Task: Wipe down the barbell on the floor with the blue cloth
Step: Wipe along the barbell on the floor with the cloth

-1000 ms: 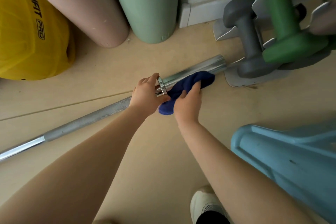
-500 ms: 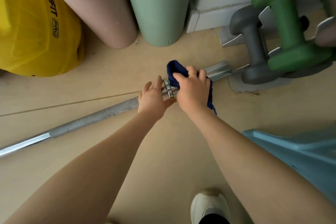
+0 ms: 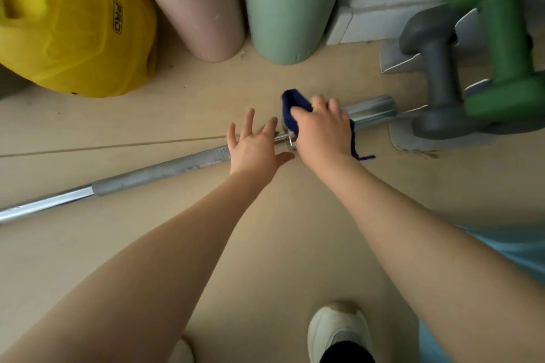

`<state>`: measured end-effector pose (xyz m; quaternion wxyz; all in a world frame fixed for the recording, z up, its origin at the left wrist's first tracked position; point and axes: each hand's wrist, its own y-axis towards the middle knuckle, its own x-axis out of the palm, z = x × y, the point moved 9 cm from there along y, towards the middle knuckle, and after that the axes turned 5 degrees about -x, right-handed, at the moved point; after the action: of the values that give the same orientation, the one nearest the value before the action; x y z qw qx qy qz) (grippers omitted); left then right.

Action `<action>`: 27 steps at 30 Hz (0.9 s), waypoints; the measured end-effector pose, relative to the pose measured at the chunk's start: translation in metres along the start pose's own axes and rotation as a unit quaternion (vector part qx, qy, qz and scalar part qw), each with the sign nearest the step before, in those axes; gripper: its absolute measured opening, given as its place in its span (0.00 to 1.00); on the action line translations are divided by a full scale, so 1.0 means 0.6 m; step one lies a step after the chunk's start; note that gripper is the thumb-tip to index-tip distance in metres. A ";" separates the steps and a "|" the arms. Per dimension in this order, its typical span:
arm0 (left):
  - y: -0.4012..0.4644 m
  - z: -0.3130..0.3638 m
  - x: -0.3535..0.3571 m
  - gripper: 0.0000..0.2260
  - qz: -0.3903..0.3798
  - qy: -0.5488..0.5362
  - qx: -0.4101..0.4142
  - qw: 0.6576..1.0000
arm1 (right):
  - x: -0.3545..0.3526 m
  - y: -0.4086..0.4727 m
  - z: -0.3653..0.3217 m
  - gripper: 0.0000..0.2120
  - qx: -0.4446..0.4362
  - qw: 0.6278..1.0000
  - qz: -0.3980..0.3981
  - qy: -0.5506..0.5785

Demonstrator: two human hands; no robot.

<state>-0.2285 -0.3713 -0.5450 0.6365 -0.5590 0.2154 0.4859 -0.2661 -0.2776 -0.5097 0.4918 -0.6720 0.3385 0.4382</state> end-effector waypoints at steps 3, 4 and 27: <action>-0.012 -0.030 -0.019 0.32 0.013 0.003 0.010 1.000 | -0.006 -0.002 -0.034 0.15 -0.046 0.996 0.034 -0.073; -0.016 -0.044 -0.025 0.32 0.017 0.005 0.011 1.000 | -0.004 -0.010 -0.055 0.19 -0.084 0.987 0.043 -0.127; -0.148 -0.321 -0.064 0.24 0.108 -0.012 -0.104 0.989 | 0.055 -0.068 -0.149 0.12 -0.074 0.991 -0.076 -0.083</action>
<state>-0.1167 -0.5546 -0.5234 0.5208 -0.5900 0.2152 0.5782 -0.1945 -0.3520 -0.5135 0.4994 -0.6913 0.2112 0.4775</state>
